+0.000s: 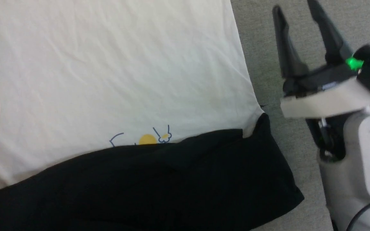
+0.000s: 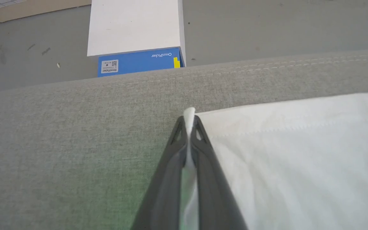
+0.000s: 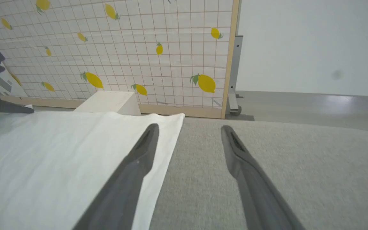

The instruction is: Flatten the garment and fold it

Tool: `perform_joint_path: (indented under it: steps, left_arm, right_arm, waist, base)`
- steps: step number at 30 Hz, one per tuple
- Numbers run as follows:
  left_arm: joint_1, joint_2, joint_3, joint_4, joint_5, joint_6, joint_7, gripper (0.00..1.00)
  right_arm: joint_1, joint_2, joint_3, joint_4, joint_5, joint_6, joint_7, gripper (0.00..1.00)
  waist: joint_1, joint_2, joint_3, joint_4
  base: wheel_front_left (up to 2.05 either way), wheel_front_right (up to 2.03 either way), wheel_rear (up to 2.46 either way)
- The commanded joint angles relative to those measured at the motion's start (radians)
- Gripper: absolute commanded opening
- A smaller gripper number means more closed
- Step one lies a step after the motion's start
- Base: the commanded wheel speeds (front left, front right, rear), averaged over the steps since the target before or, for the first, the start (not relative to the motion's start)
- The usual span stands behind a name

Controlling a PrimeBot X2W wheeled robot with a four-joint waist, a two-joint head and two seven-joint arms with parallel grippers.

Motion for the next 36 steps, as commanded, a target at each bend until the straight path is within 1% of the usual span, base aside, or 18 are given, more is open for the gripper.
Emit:
perform_joint_path:
  steps: [1,3,5,8,12,14,18,23,24,25,26,27,28,31,32,36]
  left_arm:
    - [0.007,-0.008,-0.006,0.006,-0.009,-0.008,-0.015,0.0]
    - [-0.005,-0.019,-0.016,0.013,-0.01,-0.013,-0.045,0.0]
    - [-0.018,-0.038,-0.023,0.024,-0.016,-0.015,-0.077,0.0]
    - [-0.036,-0.06,-0.041,0.041,-0.019,-0.025,-0.119,0.0]
    - [-0.067,-0.098,-0.072,0.061,-0.026,-0.045,-0.172,0.0]
    - [-0.087,-0.117,-0.086,0.068,-0.03,-0.056,-0.198,0.0]
    - [-0.116,-0.142,-0.113,0.087,-0.032,-0.073,-0.234,0.0]
    - [-0.138,-0.164,-0.138,0.116,-0.036,-0.093,-0.277,0.0]
    - [-0.141,-0.167,-0.141,0.122,-0.038,-0.096,-0.284,0.0]
    - [-0.144,-0.169,-0.143,0.131,-0.039,-0.098,-0.291,0.0]
    - [-0.146,-0.17,-0.146,0.138,-0.039,-0.1,-0.296,0.0]
    - [-0.148,-0.171,-0.148,0.147,-0.04,-0.103,-0.304,0.0]
    - [-0.15,-0.171,-0.149,0.153,-0.04,-0.104,-0.309,0.0]
    - [-0.16,-0.163,-0.151,0.172,-0.038,-0.107,-0.333,0.0]
    - [-0.164,-0.161,-0.151,0.176,-0.036,-0.108,-0.343,0.0]
    - [-0.182,-0.145,-0.15,0.19,-0.02,-0.105,-0.418,0.0]
  right_arm:
    - [-0.074,0.001,-0.003,0.015,-0.004,-0.002,0.03,1.0]
    - [-0.193,0.001,-0.01,0.062,0.003,-0.002,0.081,1.0]
    - [-0.301,0.001,-0.018,0.146,0.019,-0.002,0.15,1.0]
    - [-0.457,0.001,-0.033,0.307,0.033,-0.002,0.282,1.0]
    - [-0.617,0.001,-0.063,0.508,0.026,-0.002,0.452,1.0]
    - [-0.683,0.001,-0.087,0.588,0.012,-0.002,0.513,1.0]
    - [-0.771,0.001,-0.116,0.709,-0.068,-0.002,0.616,1.0]
    - [-0.834,0.001,-0.155,0.797,-0.166,-0.002,0.749,1.0]
    - [-0.84,0.001,-0.155,0.804,-0.176,-0.002,0.772,0.96]
    - [-0.846,0.001,-0.152,0.811,-0.19,-0.002,0.804,0.48]
    - [-0.849,0.001,-0.149,0.816,-0.198,-0.002,0.833,0.27]
    - [-0.851,0.001,-0.145,0.817,-0.204,-0.002,0.864,0.03]
    - [-0.852,0.001,-0.141,0.812,-0.21,-0.002,0.882,0.0]
    - [-0.853,0.001,-0.132,0.779,-0.221,-0.002,0.91,0.0]
    - [-0.853,0.001,-0.132,0.763,-0.224,-0.002,0.899,0.0]
    - [-0.85,0.001,-0.144,0.697,-0.235,-0.002,0.782,0.0]
  waist:
    - [-0.0001,0.0,-0.004,0.021]
    - [-0.0001,0.0,-0.003,0.04]
    - [-0.0001,0.0,-0.003,0.06]
    - [-0.0001,0.0,0.004,0.093]
    - [-0.0001,0.0,0.022,0.151]
    - [-0.0001,0.0,0.036,0.177]
    - [-0.0001,0.0,0.057,0.219]
    - [-0.0001,0.0,0.073,0.25]
    - [-0.0001,0.0,0.073,0.253]
    - [-0.0001,0.0,0.073,0.255]
    - [-0.0001,0.0,0.072,0.255]
    - [-0.0001,0.0,0.069,0.255]
    - [-0.0001,0.0,0.067,0.254]
    - [-0.0001,0.0,0.063,0.246]
    - [-0.0001,0.0,0.062,0.243]
    - [-0.0001,0.0,0.054,0.23]
  base:
    - [0.0,0.0,0.0]
    - [0.0,0.0,0.0]
    - [0.0,0.0,0.0]
    - [0.0,0.0,0.0]
    - [0.0,0.0,0.0]
    - [0.0,0.0,0.0]
    - [0.0,0.0,0.0]
    - [0.0,0.0,0.0]
    - [0.0,0.0,0.0]
    - [0.0,0.0,0.0]
    - [0.0,0.0,0.0]
    - [0.0,0.0,0.0]
    - [0.0,0.0,0.0]
    - [0.0,0.0,0.0]
    - [0.0,0.0,0.0]
    - [0.0,0.0,0.0]
